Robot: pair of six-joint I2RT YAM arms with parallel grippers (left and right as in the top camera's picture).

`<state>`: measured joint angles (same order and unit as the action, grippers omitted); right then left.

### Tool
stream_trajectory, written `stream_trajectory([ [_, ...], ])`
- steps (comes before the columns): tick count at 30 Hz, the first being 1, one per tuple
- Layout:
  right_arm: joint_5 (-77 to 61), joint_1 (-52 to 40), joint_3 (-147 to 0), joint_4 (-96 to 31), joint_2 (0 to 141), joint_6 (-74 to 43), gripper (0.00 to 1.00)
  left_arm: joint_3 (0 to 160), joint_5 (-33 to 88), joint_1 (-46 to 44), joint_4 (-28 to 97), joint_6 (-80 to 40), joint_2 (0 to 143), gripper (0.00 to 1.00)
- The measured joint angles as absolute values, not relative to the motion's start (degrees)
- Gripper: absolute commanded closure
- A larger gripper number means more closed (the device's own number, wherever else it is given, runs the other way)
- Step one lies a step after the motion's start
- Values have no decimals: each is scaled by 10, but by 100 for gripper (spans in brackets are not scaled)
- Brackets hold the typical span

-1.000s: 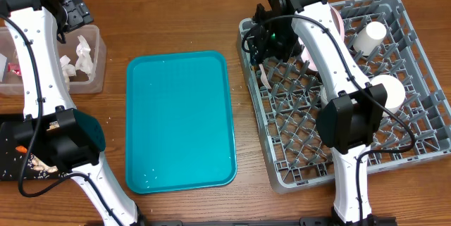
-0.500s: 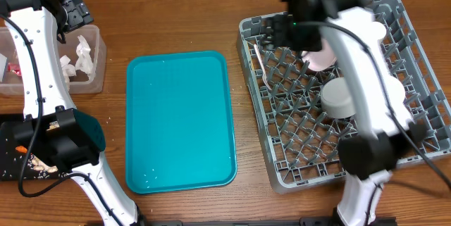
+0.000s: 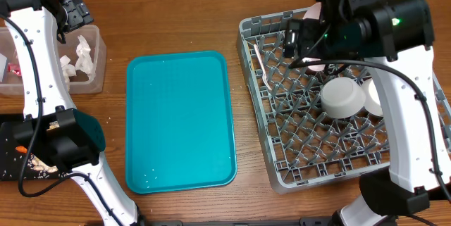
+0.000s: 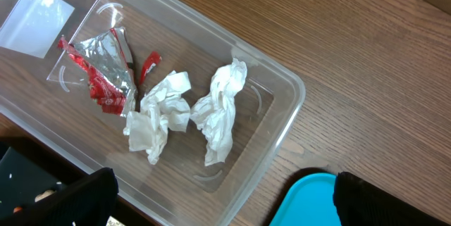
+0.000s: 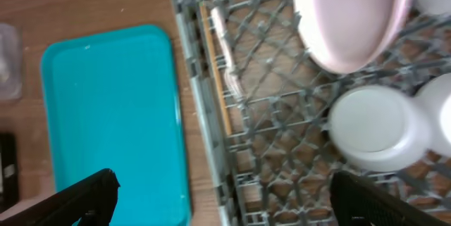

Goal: Sort waste into correct bins and load items into the dishwasher rack

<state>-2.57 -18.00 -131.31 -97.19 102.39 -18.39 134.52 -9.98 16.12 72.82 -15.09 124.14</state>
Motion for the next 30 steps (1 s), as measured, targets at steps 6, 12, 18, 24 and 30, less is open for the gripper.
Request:
stream_trajectory([
  [6, -60, -180, -1312, -972, 1025, -187, 0, 1345, -100, 161, 728, -151, 1241, 0],
  [12, -69, -180, -1312, -972, 1025, -189, 0, 1345, -100, 161, 728, -151, 1241, 0],
  [18, -56, -180, -1312, -971, 1025, -181, 0, 1345, -100, 161, 728, -151, 1241, 0],
  [24, -23, -180, -1312, -942, 1025, -136, 0, 1345, -100, 161, 728, -151, 1241, 0],
  [30, -15, -173, -1289, -881, 1014, -93, 0, 1345, -100, 161, 728, -151, 1241, 0],
])
